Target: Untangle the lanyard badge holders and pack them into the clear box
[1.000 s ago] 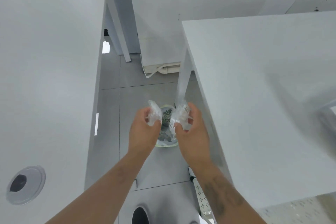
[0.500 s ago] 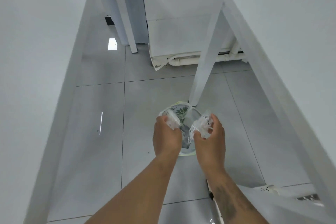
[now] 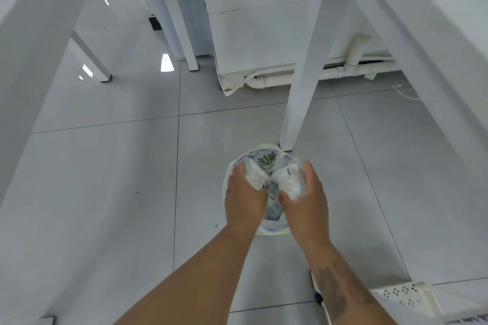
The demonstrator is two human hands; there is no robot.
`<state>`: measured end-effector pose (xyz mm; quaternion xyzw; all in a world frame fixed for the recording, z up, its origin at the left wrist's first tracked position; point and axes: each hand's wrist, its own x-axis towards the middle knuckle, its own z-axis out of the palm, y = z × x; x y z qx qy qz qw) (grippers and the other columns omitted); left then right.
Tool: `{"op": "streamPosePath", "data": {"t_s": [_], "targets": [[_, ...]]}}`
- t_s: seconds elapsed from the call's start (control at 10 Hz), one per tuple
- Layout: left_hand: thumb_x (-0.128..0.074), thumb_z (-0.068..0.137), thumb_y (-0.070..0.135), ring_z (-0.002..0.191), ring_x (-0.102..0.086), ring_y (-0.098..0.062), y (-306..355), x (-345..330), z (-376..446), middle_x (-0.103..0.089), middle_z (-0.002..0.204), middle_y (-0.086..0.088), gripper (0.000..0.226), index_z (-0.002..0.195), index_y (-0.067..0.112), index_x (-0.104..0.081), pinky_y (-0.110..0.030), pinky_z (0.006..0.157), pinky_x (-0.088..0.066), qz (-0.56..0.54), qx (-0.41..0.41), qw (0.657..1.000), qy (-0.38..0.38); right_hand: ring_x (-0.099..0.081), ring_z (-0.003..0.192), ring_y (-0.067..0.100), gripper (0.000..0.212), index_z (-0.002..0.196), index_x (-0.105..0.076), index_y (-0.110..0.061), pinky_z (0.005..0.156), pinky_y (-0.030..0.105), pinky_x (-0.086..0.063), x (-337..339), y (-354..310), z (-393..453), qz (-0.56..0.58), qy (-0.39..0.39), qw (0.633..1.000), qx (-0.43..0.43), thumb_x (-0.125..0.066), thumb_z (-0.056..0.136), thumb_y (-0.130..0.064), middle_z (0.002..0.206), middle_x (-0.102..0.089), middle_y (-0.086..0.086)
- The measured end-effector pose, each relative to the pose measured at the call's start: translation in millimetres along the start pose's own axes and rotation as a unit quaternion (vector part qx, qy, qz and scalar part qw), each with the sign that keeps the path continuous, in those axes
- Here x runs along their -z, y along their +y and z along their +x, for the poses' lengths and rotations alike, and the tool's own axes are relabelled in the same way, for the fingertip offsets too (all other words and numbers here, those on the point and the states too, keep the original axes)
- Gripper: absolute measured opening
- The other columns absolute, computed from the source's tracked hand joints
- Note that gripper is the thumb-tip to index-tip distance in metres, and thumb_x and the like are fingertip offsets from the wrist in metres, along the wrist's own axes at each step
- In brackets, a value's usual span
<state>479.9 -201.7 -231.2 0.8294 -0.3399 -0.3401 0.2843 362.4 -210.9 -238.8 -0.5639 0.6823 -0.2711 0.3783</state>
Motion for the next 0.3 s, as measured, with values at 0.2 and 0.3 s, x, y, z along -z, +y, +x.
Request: {"op": "streamPosePath", "data": {"t_s": [0.2,0.3], "targets": [[-0.069,0.072,0.019,0.114,-0.059,-0.021,-3,5,-2,-0.056,0.127,0.003,0.074,0.139,0.029,-0.039,-0.042,0.09,-0.055,-0.02,0.011,1.0,0.002,-0.041,0.132,0.014,0.077,0.148,-0.033,-0.03,0.097,0.018,-0.029,7,-5,-8,0.026,-0.016,1.0,-0.001,-0.073,0.083,-0.022,0.145,-0.044,-0.006],[-0.07,0.075,0.02,0.112,-0.059,-0.021,5,13,-7,-0.054,0.126,0.003,0.071,0.139,0.029,-0.039,-0.042,0.09,-0.054,-0.024,0.033,0.999,0.014,-0.043,0.131,0.013,0.074,0.147,-0.034,-0.03,0.095,0.018,-0.031,14,-21,-11,0.053,-0.006,0.998,-0.016,-0.072,0.083,-0.023,0.143,-0.045,-0.006]]}}
